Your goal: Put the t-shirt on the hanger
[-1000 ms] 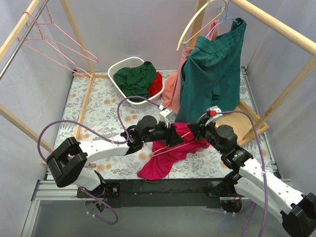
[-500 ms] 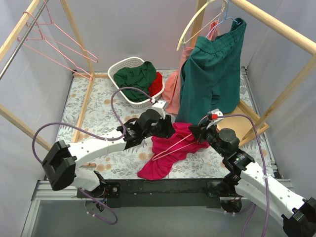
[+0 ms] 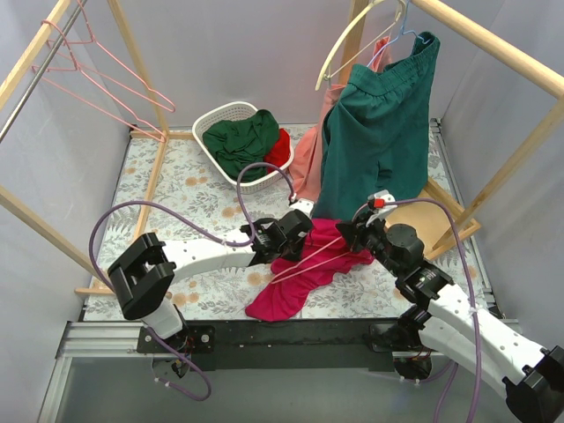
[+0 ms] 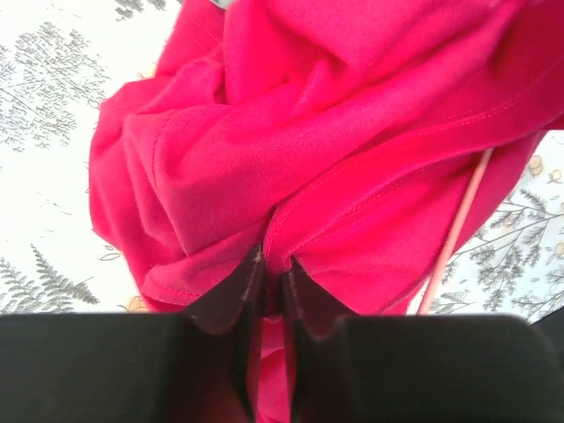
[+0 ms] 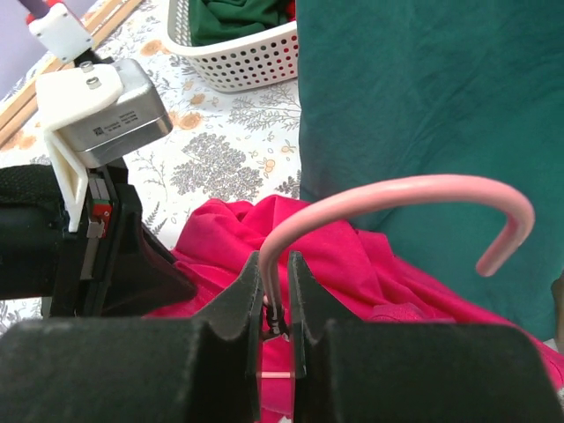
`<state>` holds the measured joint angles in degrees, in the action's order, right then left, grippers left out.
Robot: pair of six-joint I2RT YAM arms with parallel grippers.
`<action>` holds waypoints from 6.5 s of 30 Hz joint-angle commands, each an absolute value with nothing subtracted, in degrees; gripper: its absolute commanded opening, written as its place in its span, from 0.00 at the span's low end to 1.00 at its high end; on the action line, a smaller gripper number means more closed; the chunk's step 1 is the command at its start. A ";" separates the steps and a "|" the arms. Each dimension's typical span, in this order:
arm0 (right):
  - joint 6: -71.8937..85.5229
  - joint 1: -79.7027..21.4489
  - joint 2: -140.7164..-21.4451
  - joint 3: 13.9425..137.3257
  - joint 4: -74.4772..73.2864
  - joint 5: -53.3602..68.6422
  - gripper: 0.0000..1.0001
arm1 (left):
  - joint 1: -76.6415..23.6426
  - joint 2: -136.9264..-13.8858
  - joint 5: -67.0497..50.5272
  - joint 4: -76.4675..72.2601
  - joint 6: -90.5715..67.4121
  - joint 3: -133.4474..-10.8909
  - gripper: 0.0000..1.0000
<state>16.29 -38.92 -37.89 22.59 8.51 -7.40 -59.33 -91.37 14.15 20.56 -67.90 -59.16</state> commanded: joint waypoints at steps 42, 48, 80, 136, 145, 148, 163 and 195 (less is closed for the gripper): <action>9.05 -48.25 -59.76 64.77 -4.48 -57.29 0.01 | -56.25 -57.48 -12.29 24.26 -64.07 -47.72 0.00; 12.04 -48.16 -64.24 65.13 -4.05 -61.17 0.01 | -56.86 -56.96 -21.00 21.97 -64.16 -47.99 0.00; 11.69 -54.48 -66.80 68.11 -1.41 -70.13 0.01 | -57.66 -67.14 -20.06 21.09 -64.78 -68.72 0.02; 14.24 -51.07 -74.35 79.80 -21.53 -41.49 0.01 | -58.44 -64.42 -6.60 36.21 -56.25 -69.34 0.56; 15.29 -51.24 -74.97 81.65 -22.85 -40.25 0.01 | -59.59 -70.13 -3.09 34.28 -54.49 -71.89 0.49; 14.77 -51.24 -75.06 81.65 -23.11 -41.30 0.01 | -59.59 -67.78 2.60 34.80 -55.37 -72.68 0.46; 14.94 -51.24 -75.41 82.44 -23.03 -44.20 0.01 | -61.78 -71.01 -4.66 42.72 -57.22 -81.40 0.61; 17.75 -51.24 -50.72 66.62 -30.67 -15.73 0.79 | -64.34 -61.52 13.10 19.07 -42.89 -58.27 0.00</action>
